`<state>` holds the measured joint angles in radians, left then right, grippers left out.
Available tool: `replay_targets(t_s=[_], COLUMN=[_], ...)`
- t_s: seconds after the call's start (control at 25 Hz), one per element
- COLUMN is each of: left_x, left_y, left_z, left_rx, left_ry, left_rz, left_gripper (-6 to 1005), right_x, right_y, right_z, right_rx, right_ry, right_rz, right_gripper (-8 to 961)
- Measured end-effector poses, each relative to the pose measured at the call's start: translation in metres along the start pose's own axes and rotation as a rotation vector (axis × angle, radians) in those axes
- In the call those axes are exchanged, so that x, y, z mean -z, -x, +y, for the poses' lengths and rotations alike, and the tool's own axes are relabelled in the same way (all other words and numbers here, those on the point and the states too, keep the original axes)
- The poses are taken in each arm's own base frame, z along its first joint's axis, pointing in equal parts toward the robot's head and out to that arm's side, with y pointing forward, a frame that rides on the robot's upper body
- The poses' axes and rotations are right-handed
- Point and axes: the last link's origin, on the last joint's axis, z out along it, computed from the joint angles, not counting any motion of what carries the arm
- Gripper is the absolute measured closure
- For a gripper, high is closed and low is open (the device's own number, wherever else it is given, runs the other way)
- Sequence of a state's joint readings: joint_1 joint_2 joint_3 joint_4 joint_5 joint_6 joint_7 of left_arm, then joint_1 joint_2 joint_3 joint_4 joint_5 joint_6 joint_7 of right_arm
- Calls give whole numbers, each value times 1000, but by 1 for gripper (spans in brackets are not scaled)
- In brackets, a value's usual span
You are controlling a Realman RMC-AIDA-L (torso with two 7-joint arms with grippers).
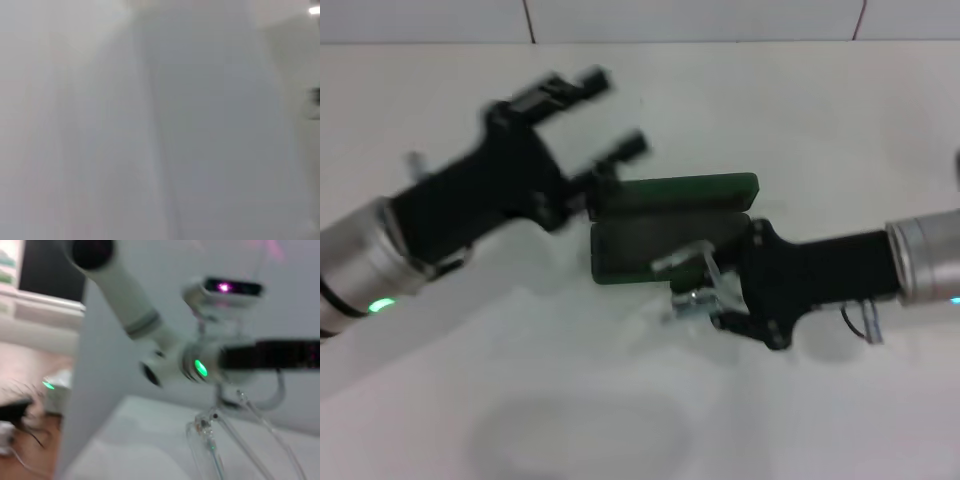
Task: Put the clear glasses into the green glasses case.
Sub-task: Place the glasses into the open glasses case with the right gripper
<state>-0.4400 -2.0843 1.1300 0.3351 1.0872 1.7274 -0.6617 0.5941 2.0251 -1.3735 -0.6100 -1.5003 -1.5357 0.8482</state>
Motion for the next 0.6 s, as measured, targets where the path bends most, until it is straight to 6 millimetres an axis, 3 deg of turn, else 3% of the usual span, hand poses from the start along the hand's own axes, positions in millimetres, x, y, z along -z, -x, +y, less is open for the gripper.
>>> replay_targets(t_s=[0.16, 0.28, 0.4, 0.44, 0.6], left_x=[42, 66, 77, 78, 80], left_y=[-2, -3, -1, -1, 5], left_z=[-17, -19, -18, -18, -20], left_rx=[-15, -7, 3, 5, 36], left_ry=[-264, -350, -395, -401, -422], left_rz=[2, -12, -28, -32, -63], left_gripper=[336, 336, 335, 335, 335], right_x=[-13, -19, -20, -24, -35], right_y=[2, 0, -3, -5, -9], right_z=[-9, -5, -2, 7, 15], right_rx=[-42, -24, -5, 51, 74], right_ry=[-59, -134, -181, -270, -295], right_rz=[115, 211, 259, 370, 423], right_gripper=[841, 841, 841, 841, 841])
